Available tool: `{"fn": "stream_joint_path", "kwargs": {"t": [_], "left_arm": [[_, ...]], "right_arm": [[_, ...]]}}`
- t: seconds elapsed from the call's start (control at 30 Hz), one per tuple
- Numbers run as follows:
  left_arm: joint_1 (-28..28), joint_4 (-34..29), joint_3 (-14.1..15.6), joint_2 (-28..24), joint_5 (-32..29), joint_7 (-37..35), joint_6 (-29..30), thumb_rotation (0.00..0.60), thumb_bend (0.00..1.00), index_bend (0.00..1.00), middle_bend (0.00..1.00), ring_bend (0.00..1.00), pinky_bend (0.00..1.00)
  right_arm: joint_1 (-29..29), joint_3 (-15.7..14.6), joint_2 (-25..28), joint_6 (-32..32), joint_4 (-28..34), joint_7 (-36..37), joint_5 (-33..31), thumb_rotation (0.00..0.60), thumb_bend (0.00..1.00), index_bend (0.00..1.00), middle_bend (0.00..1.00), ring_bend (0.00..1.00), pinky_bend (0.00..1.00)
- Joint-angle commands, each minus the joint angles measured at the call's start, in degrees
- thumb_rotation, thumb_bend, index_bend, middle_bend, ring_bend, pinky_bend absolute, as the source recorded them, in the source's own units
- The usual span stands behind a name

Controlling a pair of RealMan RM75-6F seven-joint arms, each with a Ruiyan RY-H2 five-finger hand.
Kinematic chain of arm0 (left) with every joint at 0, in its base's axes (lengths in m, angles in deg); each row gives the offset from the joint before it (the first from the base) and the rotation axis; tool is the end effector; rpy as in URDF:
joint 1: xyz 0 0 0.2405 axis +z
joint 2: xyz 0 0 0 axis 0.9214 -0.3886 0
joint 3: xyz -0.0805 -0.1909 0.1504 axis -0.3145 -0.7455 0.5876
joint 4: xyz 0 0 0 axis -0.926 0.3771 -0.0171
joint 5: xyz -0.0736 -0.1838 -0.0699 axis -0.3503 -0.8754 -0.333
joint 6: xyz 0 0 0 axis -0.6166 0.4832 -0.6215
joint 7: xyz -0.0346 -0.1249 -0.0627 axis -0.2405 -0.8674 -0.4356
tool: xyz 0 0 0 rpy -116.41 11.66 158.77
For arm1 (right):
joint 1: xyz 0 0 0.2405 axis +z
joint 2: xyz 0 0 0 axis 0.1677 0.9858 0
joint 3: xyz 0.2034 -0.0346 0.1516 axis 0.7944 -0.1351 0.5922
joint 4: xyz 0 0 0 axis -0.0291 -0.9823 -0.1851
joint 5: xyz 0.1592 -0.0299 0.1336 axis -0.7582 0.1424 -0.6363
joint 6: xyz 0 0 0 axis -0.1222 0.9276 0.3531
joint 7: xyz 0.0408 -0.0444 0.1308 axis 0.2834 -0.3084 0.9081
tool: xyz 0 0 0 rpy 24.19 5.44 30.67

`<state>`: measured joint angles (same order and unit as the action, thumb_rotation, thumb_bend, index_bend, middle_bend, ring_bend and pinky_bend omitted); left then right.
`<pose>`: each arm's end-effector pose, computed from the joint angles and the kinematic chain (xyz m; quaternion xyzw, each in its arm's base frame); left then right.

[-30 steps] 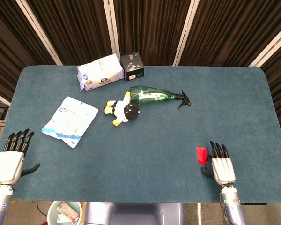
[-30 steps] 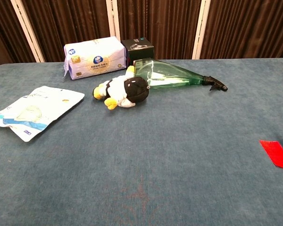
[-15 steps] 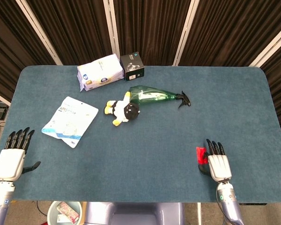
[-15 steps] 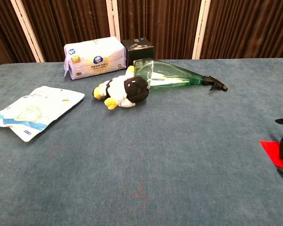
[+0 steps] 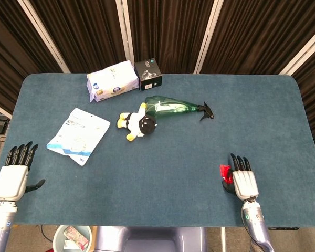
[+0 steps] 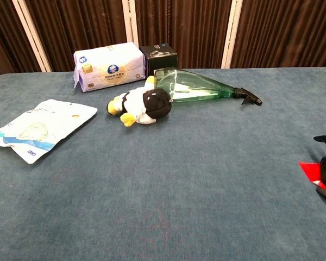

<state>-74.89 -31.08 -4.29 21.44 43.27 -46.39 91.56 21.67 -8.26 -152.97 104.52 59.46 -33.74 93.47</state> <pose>-0.3080 0.1973 0.1010 -0.6236 -0.3556 -0.3465 0.6038 -0.3164 -0.2236 -0.0248 0.6550 -0.3971 0.2970 0.5702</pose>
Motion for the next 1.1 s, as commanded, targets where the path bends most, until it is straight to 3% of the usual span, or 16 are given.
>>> {"fn": "stream_joint_path", "kwargs": {"t": [0.03, 0.63, 1.1], "left_arm": [[0.05, -0.02, 0.0, 0.07, 0.21, -0.06, 0.29, 0.6, 0.03, 0.0, 0.0, 0.0, 0.0], [-0.28, 0.19, -0.02, -0.02, 0.04, -0.57, -0.17, 0.6, 0.04, 0.0, 0.0, 0.0, 0.0], [-0.52, 0.27, 0.09, 0.23, -0.15, -0.05, -0.54, 0.6, 0.05, 0.0, 0.0, 0.0, 0.0]], "right_arm": [[0.03, -0.31, -0.15, 0.32, -0.17, 0.03, 0.29, 0.6, 0.39, 0.6, 0.05, 0.0, 0.0], [1.17, -0.87, -0.03, -3.16, 1.3, -0.58, -1.77, 0.6, 0.62, 0.69, 0.1, 0.0, 0.0], [2.56, 1.35, 3.33, -1.72, 2.55, -0.33, -2.03, 0.6, 0.71, 0.75, 0.14, 0.0, 0.0]]}}
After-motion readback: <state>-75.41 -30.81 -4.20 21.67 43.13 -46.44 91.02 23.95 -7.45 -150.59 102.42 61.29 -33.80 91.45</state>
